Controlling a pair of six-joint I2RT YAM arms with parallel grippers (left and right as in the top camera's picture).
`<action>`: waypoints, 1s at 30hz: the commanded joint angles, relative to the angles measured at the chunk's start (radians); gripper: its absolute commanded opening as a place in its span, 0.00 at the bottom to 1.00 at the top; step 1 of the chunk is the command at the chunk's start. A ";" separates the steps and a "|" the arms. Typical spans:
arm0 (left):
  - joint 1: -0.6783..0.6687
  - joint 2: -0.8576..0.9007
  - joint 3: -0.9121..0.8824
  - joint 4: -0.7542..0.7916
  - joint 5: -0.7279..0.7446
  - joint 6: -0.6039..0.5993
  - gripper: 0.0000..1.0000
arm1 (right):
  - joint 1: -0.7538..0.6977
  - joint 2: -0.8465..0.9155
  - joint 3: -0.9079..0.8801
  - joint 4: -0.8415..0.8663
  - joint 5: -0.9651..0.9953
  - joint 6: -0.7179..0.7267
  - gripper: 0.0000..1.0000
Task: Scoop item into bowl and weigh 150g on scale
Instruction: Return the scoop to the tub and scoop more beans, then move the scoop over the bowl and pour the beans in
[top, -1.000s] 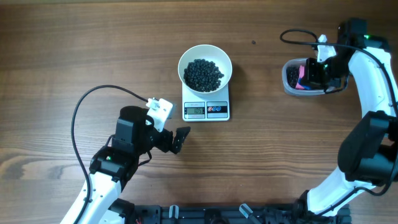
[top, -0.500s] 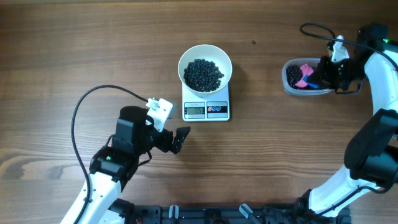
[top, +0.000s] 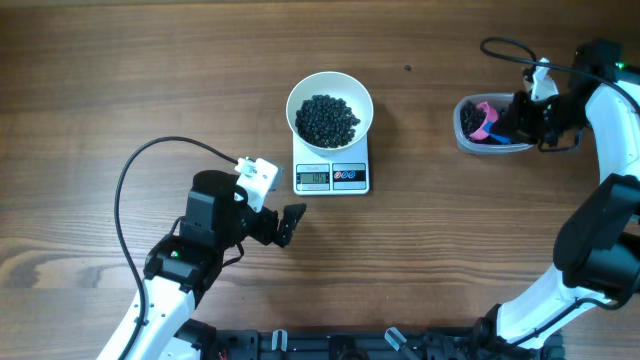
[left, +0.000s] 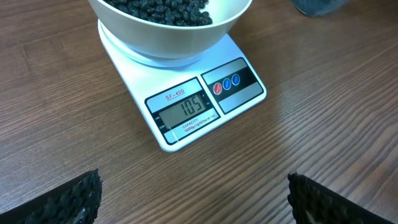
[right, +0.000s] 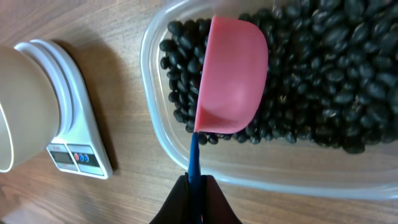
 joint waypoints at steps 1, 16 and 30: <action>-0.002 -0.001 0.019 0.002 -0.003 0.012 1.00 | -0.014 0.021 -0.001 0.008 -0.055 0.006 0.04; -0.002 -0.001 0.019 0.002 -0.003 0.011 1.00 | -0.203 0.021 -0.001 -0.105 -0.329 -0.238 0.04; -0.002 -0.001 0.019 0.002 -0.003 0.011 1.00 | -0.068 0.021 -0.001 -0.116 -0.578 -0.291 0.04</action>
